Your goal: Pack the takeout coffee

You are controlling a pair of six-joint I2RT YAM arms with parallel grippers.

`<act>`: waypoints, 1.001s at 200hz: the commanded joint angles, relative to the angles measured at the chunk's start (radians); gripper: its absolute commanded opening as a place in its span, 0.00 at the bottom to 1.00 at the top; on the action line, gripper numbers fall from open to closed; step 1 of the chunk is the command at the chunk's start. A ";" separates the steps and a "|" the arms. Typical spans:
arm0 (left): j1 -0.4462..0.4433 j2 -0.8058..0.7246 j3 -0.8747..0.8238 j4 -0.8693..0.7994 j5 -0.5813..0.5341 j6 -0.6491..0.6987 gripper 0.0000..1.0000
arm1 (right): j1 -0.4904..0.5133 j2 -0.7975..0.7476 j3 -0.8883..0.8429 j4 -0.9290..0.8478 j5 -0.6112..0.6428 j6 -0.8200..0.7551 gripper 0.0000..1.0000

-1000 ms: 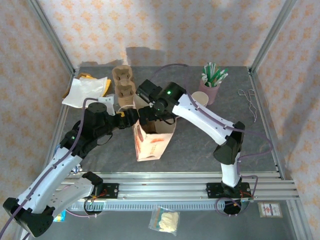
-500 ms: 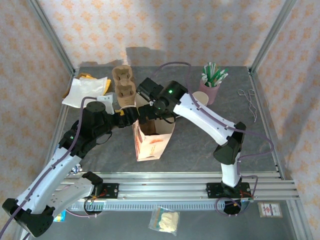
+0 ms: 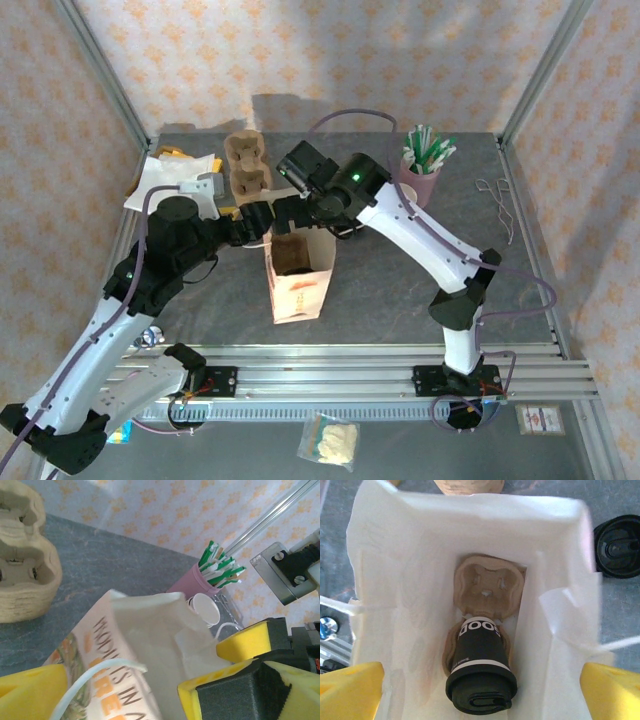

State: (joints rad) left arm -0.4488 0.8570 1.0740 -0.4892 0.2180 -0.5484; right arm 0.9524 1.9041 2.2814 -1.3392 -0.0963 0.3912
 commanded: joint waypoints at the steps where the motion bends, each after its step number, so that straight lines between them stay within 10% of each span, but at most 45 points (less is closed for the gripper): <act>1: 0.010 0.010 0.021 -0.113 -0.074 0.033 0.99 | 0.006 -0.067 0.059 0.029 -0.004 0.009 1.00; 96: 0.010 0.029 0.158 -0.194 -0.167 0.085 0.99 | -0.059 -0.109 0.247 0.039 0.020 0.056 1.00; 200: 0.011 0.202 0.548 -0.233 -0.225 0.214 0.99 | -0.492 -0.259 -0.057 0.141 0.122 0.043 0.99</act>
State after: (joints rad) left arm -0.4442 1.0107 1.5536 -0.7074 -0.0093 -0.3862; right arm 0.5198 1.6310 2.2692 -1.2339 -0.0208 0.4564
